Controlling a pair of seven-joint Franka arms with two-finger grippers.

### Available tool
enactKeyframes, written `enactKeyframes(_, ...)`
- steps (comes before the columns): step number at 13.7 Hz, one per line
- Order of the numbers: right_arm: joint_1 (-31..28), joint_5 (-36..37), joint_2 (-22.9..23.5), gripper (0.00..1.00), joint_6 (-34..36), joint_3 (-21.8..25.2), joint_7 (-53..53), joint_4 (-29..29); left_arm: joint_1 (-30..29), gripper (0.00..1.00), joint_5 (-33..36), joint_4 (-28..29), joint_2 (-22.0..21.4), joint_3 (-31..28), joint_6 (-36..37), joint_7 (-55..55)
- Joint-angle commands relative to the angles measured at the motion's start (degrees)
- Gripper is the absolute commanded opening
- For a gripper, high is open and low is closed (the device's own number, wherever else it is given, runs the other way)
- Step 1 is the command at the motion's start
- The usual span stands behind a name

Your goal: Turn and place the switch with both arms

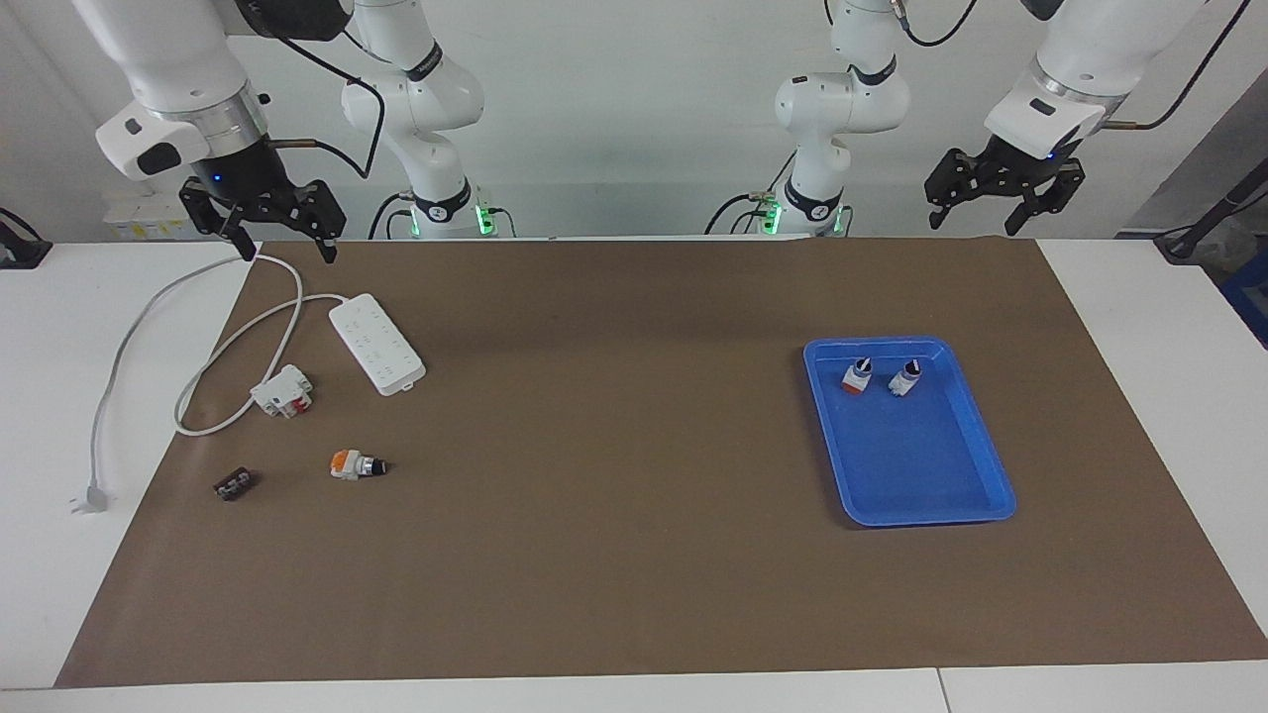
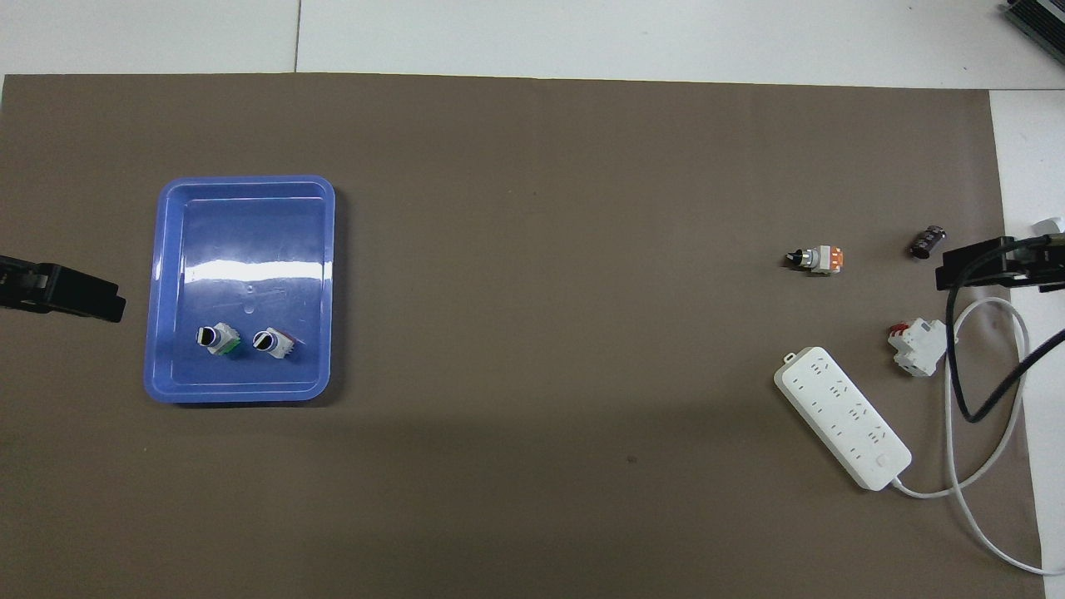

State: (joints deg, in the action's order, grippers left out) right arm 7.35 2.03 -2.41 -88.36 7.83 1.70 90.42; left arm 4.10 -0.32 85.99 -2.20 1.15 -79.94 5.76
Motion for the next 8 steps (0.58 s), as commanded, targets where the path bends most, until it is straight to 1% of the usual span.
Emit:
enactKeyframes(1,-0.05,-1.06,-0.32,1.00,-0.58,0.08,-1.09,0.28,0.29,1.00,-0.56,1.55,-1.41,-0.53,0.31,-0.57)
enactKeyframes(4,-0.75,-1.15,-0.23,1.00,-0.93,0.08,-1.09,0.28,0.29,1.00,-0.56,1.55,-1.41,-0.53,0.22,-0.57)
enactKeyframes(7,0.04,-0.89,-0.49,1.00,-1.81,0.08,-1.17,1.07,0.29,1.00,-0.65,1.55,-1.41,-0.53,0.31,-0.57)
enactKeyframes(8,0.04,-0.63,-0.41,1.00,-3.99,0.08,-0.30,1.07,0.29,1.00,-0.65,1.55,-1.41,-0.53,0.22,-0.57)
